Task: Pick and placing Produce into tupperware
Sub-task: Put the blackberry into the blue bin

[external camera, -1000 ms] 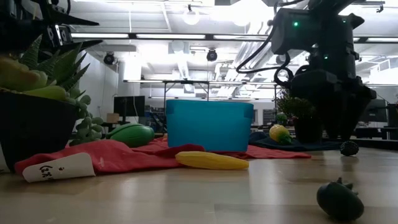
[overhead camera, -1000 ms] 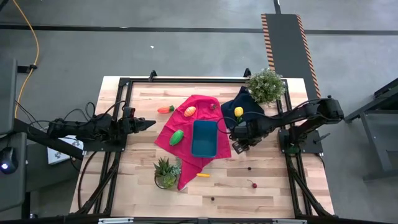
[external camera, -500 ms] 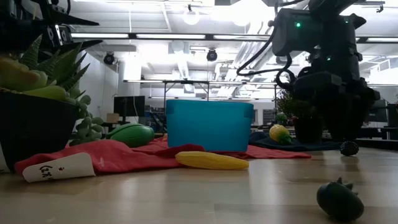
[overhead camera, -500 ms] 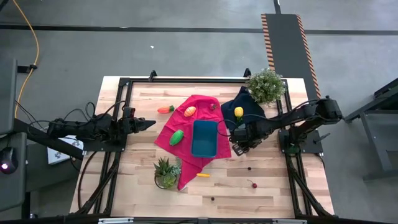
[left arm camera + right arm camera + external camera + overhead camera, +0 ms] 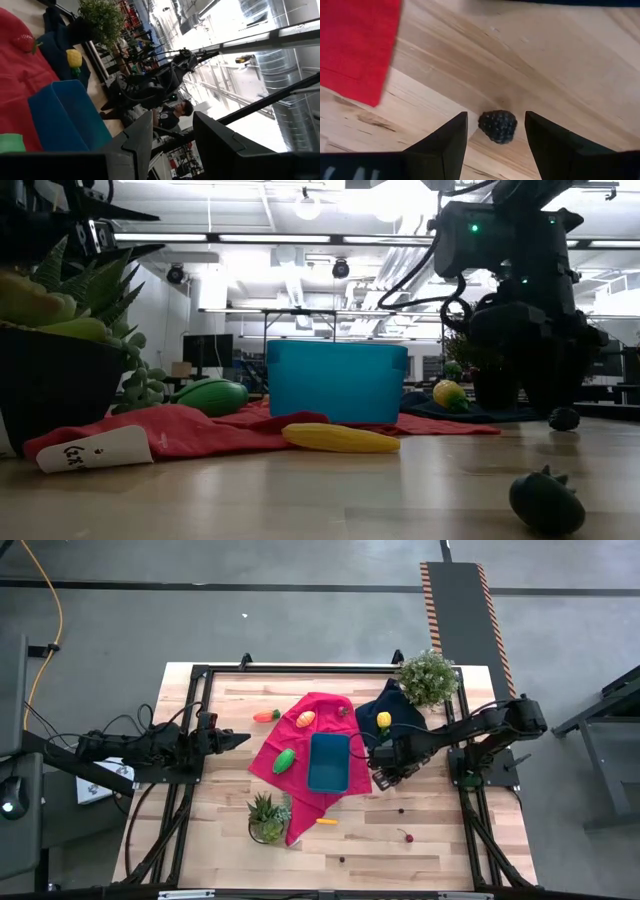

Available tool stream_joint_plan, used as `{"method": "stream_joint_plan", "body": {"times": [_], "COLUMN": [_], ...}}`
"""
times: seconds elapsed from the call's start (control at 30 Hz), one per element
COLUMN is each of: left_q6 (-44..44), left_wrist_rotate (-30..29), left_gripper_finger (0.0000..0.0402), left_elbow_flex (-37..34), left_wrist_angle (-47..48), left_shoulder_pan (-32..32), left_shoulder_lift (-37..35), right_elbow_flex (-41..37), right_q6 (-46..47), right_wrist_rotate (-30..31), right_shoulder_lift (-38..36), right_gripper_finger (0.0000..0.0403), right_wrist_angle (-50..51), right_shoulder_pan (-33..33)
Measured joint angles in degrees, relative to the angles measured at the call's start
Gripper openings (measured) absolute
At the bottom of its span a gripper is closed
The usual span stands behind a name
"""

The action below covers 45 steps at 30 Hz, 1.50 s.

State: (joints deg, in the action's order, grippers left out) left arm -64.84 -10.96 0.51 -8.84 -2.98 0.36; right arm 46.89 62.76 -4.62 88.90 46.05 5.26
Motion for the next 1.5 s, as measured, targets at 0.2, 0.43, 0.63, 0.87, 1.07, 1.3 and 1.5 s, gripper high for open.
{"method": "stream_joint_plan", "body": {"times": [0.2,0.43,0.63,0.87,1.07,1.3,1.5], "left_q6": [0.0,0.0,0.0,0.0,0.0,0.0,0.0], "left_wrist_rotate": [0.0,0.0,0.0,0.0,0.0,0.0,0.0], "left_gripper_finger": [0.0129,0.0129,0.0129,0.0129,0.0129,0.0129,0.0129], "left_elbow_flex": [0.0,0.0,0.0,0.0,0.0,0.0,0.0], "left_wrist_angle": [0.5,1.6,1.8,1.8,1.8,1.8,1.8], "left_shoulder_pan": [0.0,0.0,0.0,0.0,0.0,0.0,0.0], "left_shoulder_lift": [0.0,0.0,0.0,0.0,0.0,0.0,0.0], "right_elbow_flex": [0.0,0.0,0.0,0.0,0.0,0.0,0.0], "right_q6": [0.2,0.0,0.0,-0.1,-0.2,-0.8,-1.3], "right_wrist_rotate": [-1.6,-1.8,-1.8,-1.1,-0.4,-0.4,-0.4], "right_shoulder_lift": [1.2,2.7,2.7,2.7,2.7,2.6,2.6], "right_gripper_finger": [0.019,0.018,0.0163,0.0145,0.0129,0.0115,0.0113], "right_wrist_angle": [0.1,-0.2,-0.4,-0.5,-0.5,-0.5,-0.5], "right_shoulder_pan": [0.8,0.9,0.9,0.9,0.9,0.9,0.9]}}
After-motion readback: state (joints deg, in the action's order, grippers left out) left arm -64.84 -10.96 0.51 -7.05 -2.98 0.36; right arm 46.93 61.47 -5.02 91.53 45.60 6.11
